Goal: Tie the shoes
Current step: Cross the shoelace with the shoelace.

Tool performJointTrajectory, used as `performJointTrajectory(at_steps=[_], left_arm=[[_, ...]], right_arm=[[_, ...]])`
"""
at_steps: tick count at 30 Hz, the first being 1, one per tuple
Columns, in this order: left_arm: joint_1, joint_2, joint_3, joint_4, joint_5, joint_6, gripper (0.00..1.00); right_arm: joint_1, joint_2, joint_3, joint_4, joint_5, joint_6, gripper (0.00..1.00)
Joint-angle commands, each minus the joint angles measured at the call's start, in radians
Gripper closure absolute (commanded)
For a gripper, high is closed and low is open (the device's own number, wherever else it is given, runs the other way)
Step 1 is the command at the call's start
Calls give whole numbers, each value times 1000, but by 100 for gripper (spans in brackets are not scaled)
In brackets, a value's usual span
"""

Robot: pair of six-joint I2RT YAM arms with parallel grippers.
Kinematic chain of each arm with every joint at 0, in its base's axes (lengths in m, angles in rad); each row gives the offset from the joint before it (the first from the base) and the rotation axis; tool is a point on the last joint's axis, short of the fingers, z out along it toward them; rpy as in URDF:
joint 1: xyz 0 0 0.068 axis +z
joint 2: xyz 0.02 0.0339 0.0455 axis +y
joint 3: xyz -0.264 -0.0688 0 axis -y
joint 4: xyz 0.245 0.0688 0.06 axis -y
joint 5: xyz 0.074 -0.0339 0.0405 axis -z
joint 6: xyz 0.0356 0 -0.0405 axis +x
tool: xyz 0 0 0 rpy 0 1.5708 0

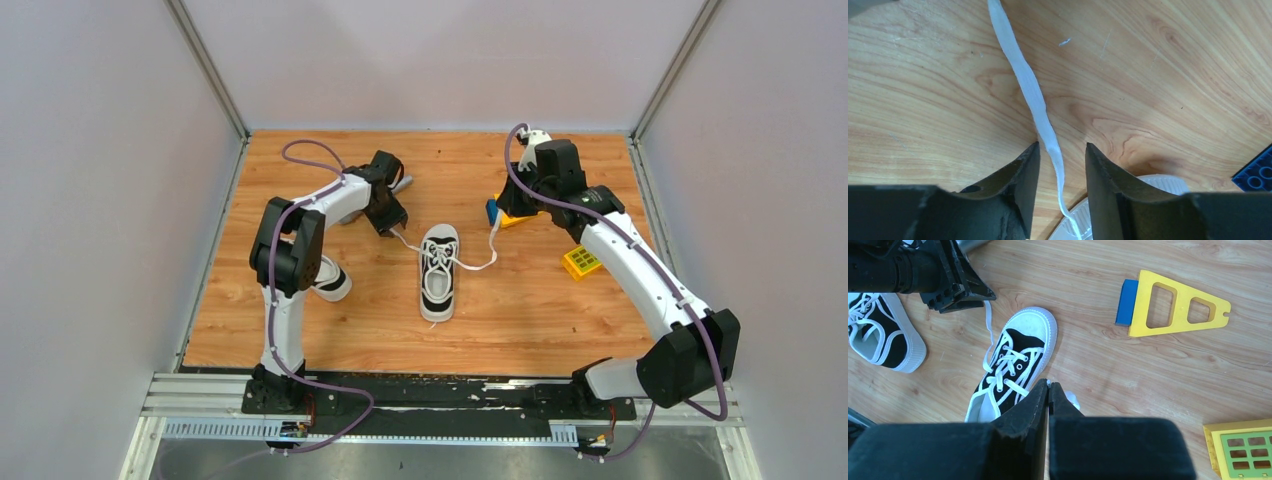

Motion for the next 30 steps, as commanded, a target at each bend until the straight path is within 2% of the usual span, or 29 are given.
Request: performJointTrajectory(at_steps=[1, 7, 9, 14, 18, 22, 25, 28, 30], left_arm=[[-18, 72, -31, -23, -3, -12, 57], [-14, 96, 2, 23, -21, 101, 84], [-14, 72, 7, 90, 43, 190, 99], [-15, -14, 15, 244, 182, 431, 100], [-13, -104, -49, 351, 342, 594, 100], [-6, -194, -132, 453, 553, 766, 100], [7, -269, -201, 541, 859, 905, 100], [8, -316, -277, 600, 956, 960, 100], [8, -315, -274, 561, 1006, 1002, 100]], right_arm=[[-4, -9, 15, 21, -24, 9, 100], [-7, 2, 31, 21, -20, -1, 100], [-10, 2, 37, 21, -20, -6, 100], [-17, -15, 37, 38, -31, -72, 100], [-33, -33, 27, 83, -125, -169, 100], [-38, -18, 67, 128, -260, -209, 100], [-37, 19, 114, 157, -372, -211, 100], [-37, 67, 166, 164, -507, -237, 100], [-37, 95, 190, 165, -579, -251, 100]])
